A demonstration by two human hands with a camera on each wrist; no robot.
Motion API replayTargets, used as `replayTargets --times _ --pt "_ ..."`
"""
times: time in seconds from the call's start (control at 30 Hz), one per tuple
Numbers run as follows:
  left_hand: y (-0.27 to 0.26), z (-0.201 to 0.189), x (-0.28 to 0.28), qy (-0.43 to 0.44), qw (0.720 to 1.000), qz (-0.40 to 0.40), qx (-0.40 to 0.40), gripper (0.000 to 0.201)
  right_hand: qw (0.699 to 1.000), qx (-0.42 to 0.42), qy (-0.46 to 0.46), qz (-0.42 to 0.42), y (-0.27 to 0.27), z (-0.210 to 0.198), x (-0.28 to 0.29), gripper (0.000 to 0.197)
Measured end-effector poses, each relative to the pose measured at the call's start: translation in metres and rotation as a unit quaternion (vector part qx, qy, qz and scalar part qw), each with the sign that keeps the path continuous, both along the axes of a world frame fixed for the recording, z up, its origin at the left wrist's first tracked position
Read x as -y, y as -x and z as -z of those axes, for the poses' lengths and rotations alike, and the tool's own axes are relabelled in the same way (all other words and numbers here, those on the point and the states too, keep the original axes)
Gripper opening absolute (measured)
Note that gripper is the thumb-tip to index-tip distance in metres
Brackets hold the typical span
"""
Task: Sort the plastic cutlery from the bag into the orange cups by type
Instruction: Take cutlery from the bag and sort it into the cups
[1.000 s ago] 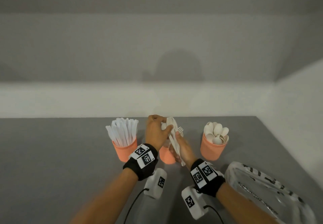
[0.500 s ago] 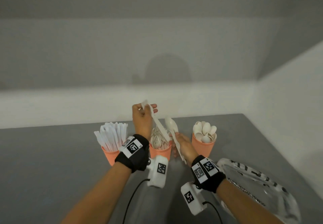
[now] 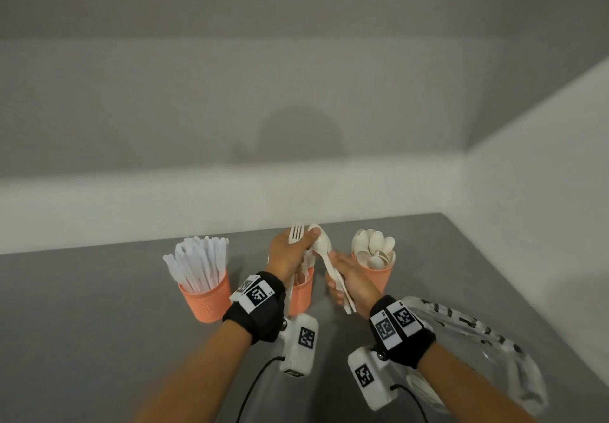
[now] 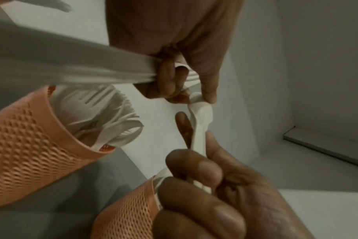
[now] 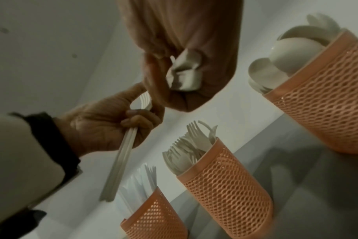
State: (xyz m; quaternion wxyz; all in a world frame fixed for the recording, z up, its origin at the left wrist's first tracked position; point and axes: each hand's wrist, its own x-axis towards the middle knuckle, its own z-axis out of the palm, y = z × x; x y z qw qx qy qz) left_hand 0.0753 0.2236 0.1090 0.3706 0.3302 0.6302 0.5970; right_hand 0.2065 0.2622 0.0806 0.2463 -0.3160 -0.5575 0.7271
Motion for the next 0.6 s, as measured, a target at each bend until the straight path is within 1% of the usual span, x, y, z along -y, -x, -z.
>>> replayTargets --times 0.07,0.17,0.27,0.33,0.4,0.47,0.5,0.53,0.6 --pt "-0.002 0.002 -0.002 0.009 1.0 -0.002 -0.007 0.028 1.0 -0.003 -0.011 -0.002 -0.003 -0.001 0.001 0.022" --pt "-0.008 0.001 -0.003 0.014 1.0 -0.005 -0.004 0.026 1.0 0.019 -0.016 0.004 -0.006 -0.001 -0.003 0.025" --pt "-0.016 -0.003 -0.001 0.016 0.999 0.041 0.009 0.034 0.997 0.063 -0.043 0.012 -0.011 0.0 -0.004 0.038" --pt "-0.018 -0.004 -0.001 0.024 0.998 0.056 -0.001 0.039 0.993 0.088 -0.081 0.004 -0.014 0.001 -0.001 0.036" --pt "-0.02 -0.005 -0.005 0.028 0.999 0.029 -0.032 0.043 0.979 0.131 -0.154 0.01 -0.015 0.004 -0.002 0.024" --pt "-0.024 -0.005 -0.008 0.022 0.998 -0.01 -0.058 0.042 0.958 0.156 -0.233 0.061 -0.015 0.003 -0.004 0.009" --pt "-0.027 -0.005 -0.01 0.017 0.998 -0.022 -0.063 0.04 0.945 0.158 -0.275 0.086 -0.014 0.001 -0.005 0.013" --pt "-0.031 -0.004 -0.012 0.01 0.998 -0.029 -0.062 0.037 0.933 0.158 -0.309 0.1 -0.013 -0.001 -0.006 0.021" --pt "-0.041 -0.006 -0.013 -0.008 0.998 -0.031 -0.058 0.035 0.917 0.153 -0.354 0.099 -0.01 -0.009 -0.004 0.034"
